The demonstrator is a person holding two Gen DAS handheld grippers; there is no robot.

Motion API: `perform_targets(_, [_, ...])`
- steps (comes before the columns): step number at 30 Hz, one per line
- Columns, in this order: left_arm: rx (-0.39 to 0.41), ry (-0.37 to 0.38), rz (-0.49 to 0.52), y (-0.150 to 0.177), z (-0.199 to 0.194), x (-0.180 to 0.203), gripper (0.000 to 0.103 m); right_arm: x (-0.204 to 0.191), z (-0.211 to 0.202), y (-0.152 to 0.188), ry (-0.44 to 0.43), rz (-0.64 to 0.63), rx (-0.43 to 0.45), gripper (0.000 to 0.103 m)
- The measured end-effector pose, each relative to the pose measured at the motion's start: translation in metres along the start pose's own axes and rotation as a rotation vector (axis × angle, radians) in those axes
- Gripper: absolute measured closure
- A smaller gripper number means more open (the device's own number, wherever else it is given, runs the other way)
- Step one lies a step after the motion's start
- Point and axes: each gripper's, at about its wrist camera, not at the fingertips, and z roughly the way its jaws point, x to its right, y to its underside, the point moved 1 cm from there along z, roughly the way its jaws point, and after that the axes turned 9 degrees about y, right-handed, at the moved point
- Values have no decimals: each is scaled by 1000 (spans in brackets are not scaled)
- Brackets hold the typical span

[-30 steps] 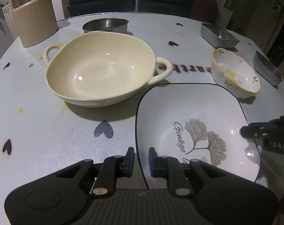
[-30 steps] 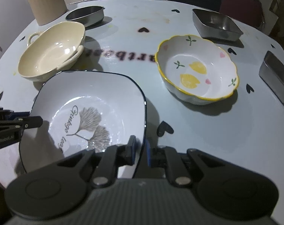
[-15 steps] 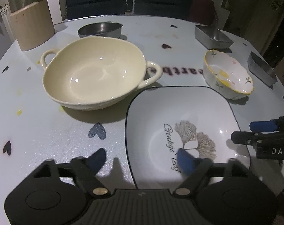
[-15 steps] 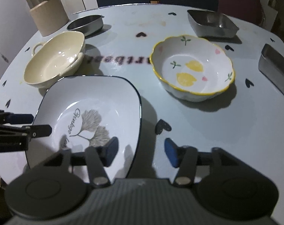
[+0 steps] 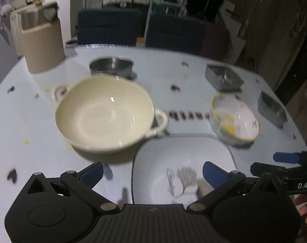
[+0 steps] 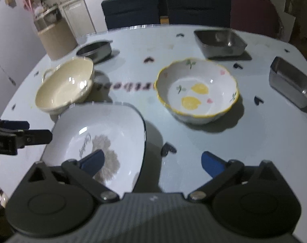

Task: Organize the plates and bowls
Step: 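Move both grippers to the rim of the cream two-handled bowl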

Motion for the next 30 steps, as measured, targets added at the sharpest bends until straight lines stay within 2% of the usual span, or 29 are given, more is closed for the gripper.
perform_targets(7, [108,-81,-54,-19,-16,-19,0,-2,-18,-20,-37,101,141,0])
perform_targets(13, [171,-175,-72,-42,-28,-34,0,-19,-16,-38,-98,183,157,0])
perform_targets(16, [205,-224,-79,-56,-30,-45,0,-29,-8,-47,-132,225,149,0])
perform_targets(20, [211,-306,-92,-77,-29,-67,0,-45,4,-56,-177,256,144,0])
perform_targets(22, [223,-335,-96,-88,-28,-79,0,-54,11,-59,-161,252,149,0])
perform_targets(26, [246,-383,-137,-101,-23,-110,0,-66,29,-66,-155,261,98,1])
perform_targets(30, [237,-419,-225,-101,-15,-152,0,-72,46,-72,-150,298,64,9])
